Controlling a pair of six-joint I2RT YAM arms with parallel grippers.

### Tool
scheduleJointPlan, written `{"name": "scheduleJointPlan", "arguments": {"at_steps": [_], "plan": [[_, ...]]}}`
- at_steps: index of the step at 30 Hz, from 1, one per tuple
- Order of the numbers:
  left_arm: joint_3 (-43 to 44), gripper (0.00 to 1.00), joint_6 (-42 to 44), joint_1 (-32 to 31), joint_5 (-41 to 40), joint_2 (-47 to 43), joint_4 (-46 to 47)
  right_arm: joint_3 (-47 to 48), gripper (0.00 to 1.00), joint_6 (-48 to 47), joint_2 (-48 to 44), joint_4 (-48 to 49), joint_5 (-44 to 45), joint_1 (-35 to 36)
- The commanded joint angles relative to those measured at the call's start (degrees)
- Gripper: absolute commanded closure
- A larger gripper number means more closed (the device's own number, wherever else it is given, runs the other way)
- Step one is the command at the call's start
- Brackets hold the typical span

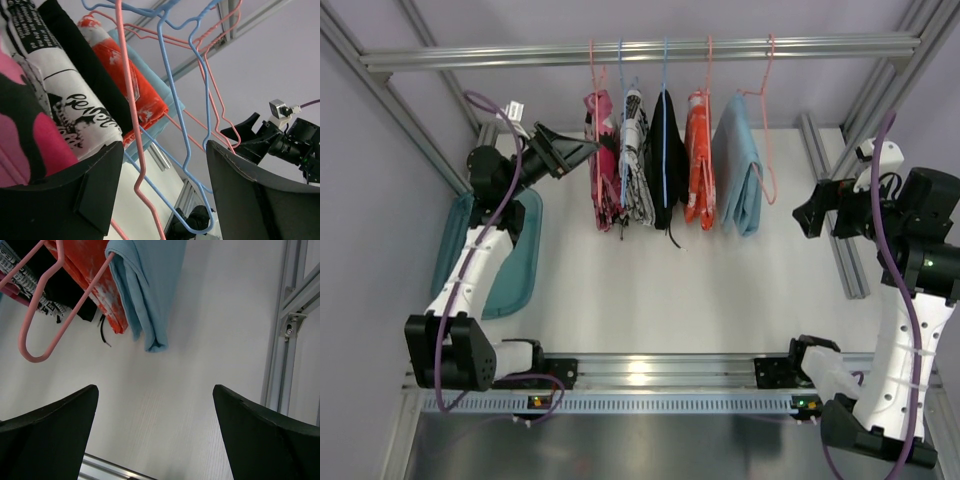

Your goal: Remove the trousers from the hanger

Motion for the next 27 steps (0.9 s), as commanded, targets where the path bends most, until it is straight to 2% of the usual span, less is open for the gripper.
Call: {"name": "scheduleJointPlan", "arguments": {"at_steps": [1, 6, 10, 18, 21, 25, 27], "plan": [[0.32, 0.28, -2.86, -2.15, 1.65, 1.73, 12.76, 0.67, 0.01, -0.78, -0.22, 2.43, 0.14, -1.14], [1.55, 0.35, -4.26, -4.35, 0.77, 5.42, 15.38, 0.84, 0.01, -0.78, 0.57, 2.43, -0.21, -1.14], [2.34, 0.40, -10.57, -4.35, -0.02, 8.93, 21.62, 0.49, 0.01, -1.04, 0.66, 2.25, -0.48, -1.14], [2.52, 0.66, -24.91, -4.35, -0.90, 15.26, 40.52, -0.74, 0.01, -1.57, -0.05, 2.25, -0.39, -1.14], [2.87, 0.72, -26.50, -4.35, -1.52, 15.79, 41.24, -0.65, 0.01, -1.74, -0.05, 2.08, -0.47, -1.23], [4.10, 1.00, -25.19, -4.35, -1.43, 14.74, 39.48, -0.22, 0.01, -1.92, 0.13, 1.90, -0.65, -1.14], [4.71, 1.00, -24.05, -4.35, -1.69, 13.95, 37.56, 0.05, 0.01, -1.92, 0.30, 1.99, -0.74, -1.14]]}}
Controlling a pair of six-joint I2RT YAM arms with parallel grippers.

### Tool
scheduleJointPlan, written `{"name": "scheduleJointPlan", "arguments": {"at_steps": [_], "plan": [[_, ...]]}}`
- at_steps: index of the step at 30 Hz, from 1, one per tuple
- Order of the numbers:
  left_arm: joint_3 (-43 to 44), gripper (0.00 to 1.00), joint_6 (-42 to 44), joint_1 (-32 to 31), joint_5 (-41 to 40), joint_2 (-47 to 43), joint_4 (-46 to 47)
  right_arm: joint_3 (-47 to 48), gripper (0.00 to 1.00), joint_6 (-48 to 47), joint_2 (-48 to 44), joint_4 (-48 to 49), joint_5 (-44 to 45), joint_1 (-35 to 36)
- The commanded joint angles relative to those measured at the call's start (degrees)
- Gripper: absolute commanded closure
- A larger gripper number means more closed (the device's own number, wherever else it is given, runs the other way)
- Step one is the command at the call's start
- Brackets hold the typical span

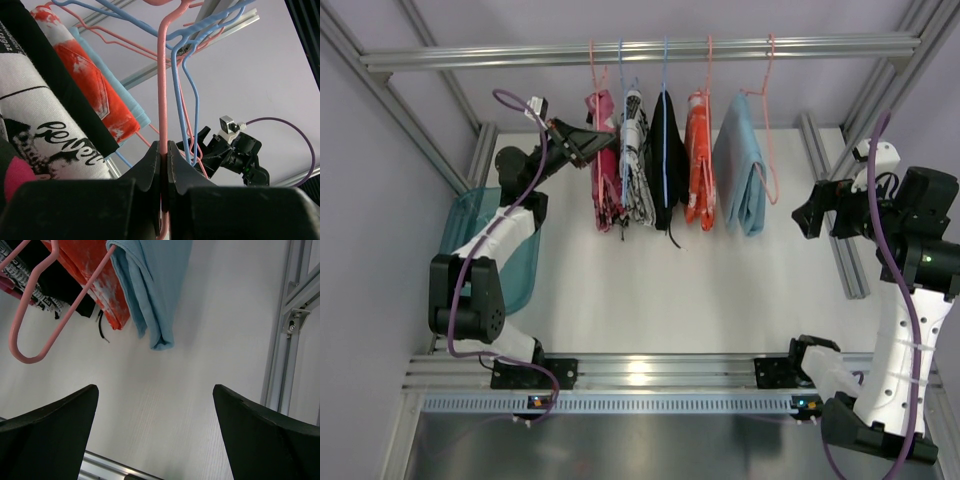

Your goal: Remove the trousers from the hanger

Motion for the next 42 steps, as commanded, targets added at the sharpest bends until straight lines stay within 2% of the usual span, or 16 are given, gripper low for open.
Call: {"name": "scheduleJointPlan", "arguments": {"at_steps": [1, 13, 18, 23, 27, 30, 32, 33, 36, 40, 41, 42], "plan": [[4.45, 1.00, 2.03, 0.02, -2.22, -3.62, 4.48, 1.40, 0.01, -0.78, 0.02, 2.25, -0.72, -1.12], [11.83, 1.00, 4.85, 0.02, -4.51, -7.41, 3.23, 3.87, 0.01, -1.05, 0.02, 1.90, -4.23, -1.12], [11.14, 1.00, 6.60, 0.11, -4.68, -10.30, 2.53, 5.01, 0.01, -0.17, 0.11, 3.13, -6.86, -1.12], [5.09, 1.00, 7.40, 0.11, -4.51, -15.40, 1.39, 5.89, 0.01, 2.73, 0.11, 6.90, -14.24, -1.12], [-4.04, 1.00, 8.10, 0.02, -4.60, -22.85, -0.63, 6.68, 0.01, 7.64, 1.42, 13.22, -21.36, -1.12], [-7.84, 1.00, 11.60, 0.11, -4.16, -28.21, -2.38, 7.12, 0.01, 14.76, 3.79, 19.55, -26.54, -1.12], [-10.74, 1.00, 14.86, 0.11, -5.30, -31.65, -6.85, 7.03, 0.01, 20.29, 5.38, 23.67, -29.28, -0.77], [-11.62, 1.00, 16.96, 0.11, -5.65, -34.45, -7.75, 6.94, 0.01, 22.22, 5.73, 28.31, -29.63, -0.42], [-13.30, 1.00, 18.64, 0.11, -5.91, -38.33, -12.49, 9.04, 0.01, 28.74, 7.75, 35.71, -28.93, 2.39], [-13.39, 1.00, 21.11, 0.19, -4.69, -42.21, -19.60, 16.07, 0.01, 28.74, 13.80, 35.38, -21.40, 13.35], [-13.21, 1.00, 21.63, 0.28, -3.99, -43.08, -20.66, 16.61, 0.01, 29.70, 14.60, 37.04, -20.50, 18.86], [-13.04, 1.00, 21.55, 0.28, -3.46, -43.27, -21.72, 16.79, 0.01, 32.67, 15.39, 38.80, -19.71, 20.66]]}}
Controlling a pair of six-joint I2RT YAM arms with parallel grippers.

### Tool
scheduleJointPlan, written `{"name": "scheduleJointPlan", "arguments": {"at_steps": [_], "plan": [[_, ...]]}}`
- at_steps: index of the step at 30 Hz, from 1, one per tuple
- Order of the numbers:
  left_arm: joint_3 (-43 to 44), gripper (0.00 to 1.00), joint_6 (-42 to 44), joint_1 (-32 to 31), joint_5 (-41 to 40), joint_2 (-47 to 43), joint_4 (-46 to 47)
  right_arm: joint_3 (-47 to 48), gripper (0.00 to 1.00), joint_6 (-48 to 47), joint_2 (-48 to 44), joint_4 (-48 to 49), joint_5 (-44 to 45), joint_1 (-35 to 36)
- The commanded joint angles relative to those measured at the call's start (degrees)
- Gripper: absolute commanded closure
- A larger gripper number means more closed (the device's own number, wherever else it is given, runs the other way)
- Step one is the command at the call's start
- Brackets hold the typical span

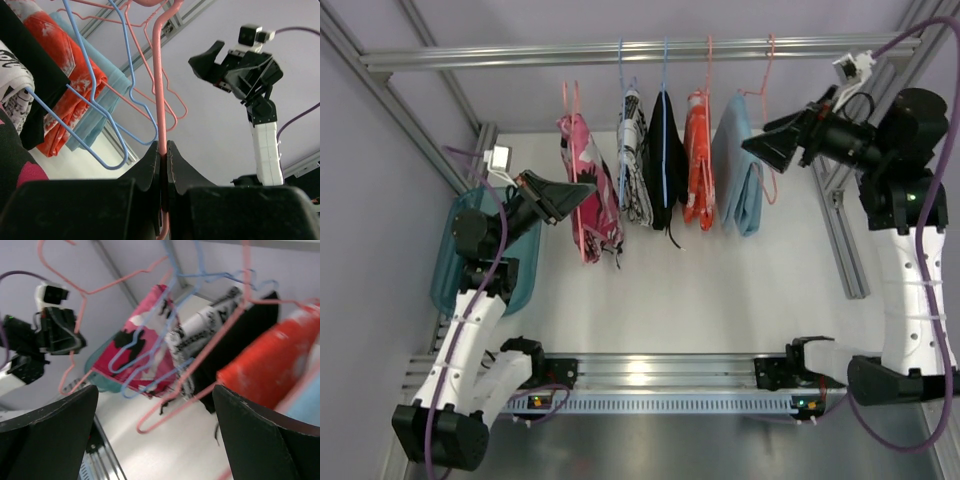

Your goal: Remove the trousers from the hanger

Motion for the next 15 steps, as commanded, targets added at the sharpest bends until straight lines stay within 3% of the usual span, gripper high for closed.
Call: {"name": "scheduleJointPlan", "arguments": {"at_steps": [1, 10, 15], "plan": [[2.44, 1.00, 6.23, 0.26, -0.22, -3.97, 4.70, 4.22, 0.01, 6.84, 2.78, 11.81, 4.18, 10.61], [4.81, 1.00, 5.88, 0.87, -0.39, -4.32, 1.44, 13.62, 0.06, 6.77, 14.47, 15.97, 15.17, 34.85], [7.53, 1.00, 5.62, 1.23, -0.66, -3.71, 1.44, 16.96, 0.12, 10.01, 21.77, 19.83, 17.11, 43.32]]}}
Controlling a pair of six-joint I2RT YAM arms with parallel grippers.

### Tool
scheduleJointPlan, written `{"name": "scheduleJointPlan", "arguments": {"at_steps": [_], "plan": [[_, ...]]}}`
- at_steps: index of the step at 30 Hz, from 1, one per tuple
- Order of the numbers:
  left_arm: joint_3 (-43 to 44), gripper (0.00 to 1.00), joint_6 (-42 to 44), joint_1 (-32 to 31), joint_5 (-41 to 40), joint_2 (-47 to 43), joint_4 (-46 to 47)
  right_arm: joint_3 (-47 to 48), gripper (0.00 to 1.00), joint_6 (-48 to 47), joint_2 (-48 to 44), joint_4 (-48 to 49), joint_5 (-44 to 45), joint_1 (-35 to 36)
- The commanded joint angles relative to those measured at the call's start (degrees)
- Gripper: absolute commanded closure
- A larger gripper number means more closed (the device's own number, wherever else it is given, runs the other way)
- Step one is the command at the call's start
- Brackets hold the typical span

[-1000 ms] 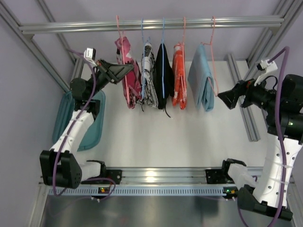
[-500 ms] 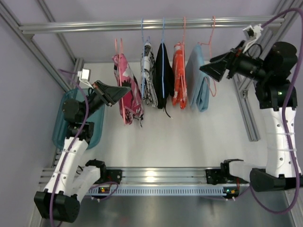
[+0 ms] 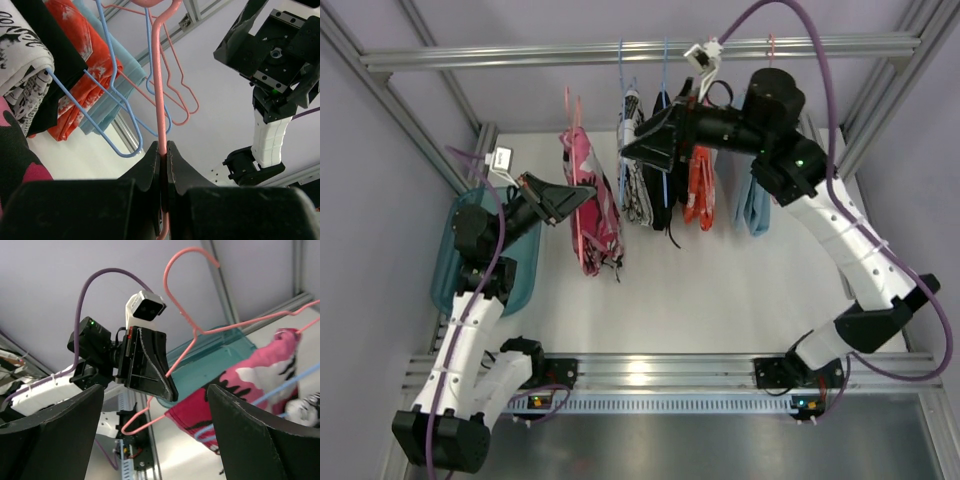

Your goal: Remove the trousers from the hanger

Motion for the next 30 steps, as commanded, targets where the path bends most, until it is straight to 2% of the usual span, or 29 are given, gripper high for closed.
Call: {"name": "scheduleJointPlan", "arguments": {"at_steps": [1, 13, 17, 19, 23, 27, 28, 29, 30], "plan": [[7.84, 1.00, 2.86, 0.51, -0.88, -1.37, 11.34, 4.66, 0.15, 2.91, 4.25, 6.02, 3.89, 5.44], [12.33, 1.00, 2.69, 0.51, -0.52, -1.98, 11.08, 15.65, 0.37, 9.77, 16.47, 8.13, 7.85, 15.12], [11.89, 1.00, 2.78, 0.51, 0.18, -3.30, 10.99, 18.72, 0.45, 11.26, 19.37, 9.53, 8.20, 16.88], [11.89, 1.00, 2.86, 0.51, 0.53, -3.74, 10.99, 19.43, 0.53, 11.88, 20.87, 9.80, 8.38, 17.50], [12.59, 1.00, 2.60, 0.51, 0.36, -4.44, 10.99, 20.48, 0.58, 12.58, 23.06, 9.98, 8.73, 18.46], [12.60, 1.00, 2.86, 0.51, 0.09, -4.62, 11.08, 21.98, 0.77, 12.59, 24.12, 10.24, 8.99, 18.99], [12.42, 1.00, 3.47, 0.51, 0.09, -4.71, 11.08, 22.24, 0.90, 12.58, 24.21, 10.07, 8.99, 18.99], [11.90, 1.00, 3.83, 0.51, 0.26, -4.97, 10.82, 22.42, 0.97, 12.58, 24.21, 10.07, 9.08, 18.99], [11.72, 1.00, 4.44, 0.51, 0.27, -5.23, 10.21, 22.42, 1.00, 12.58, 24.04, 9.89, 9.08, 18.99]]}}
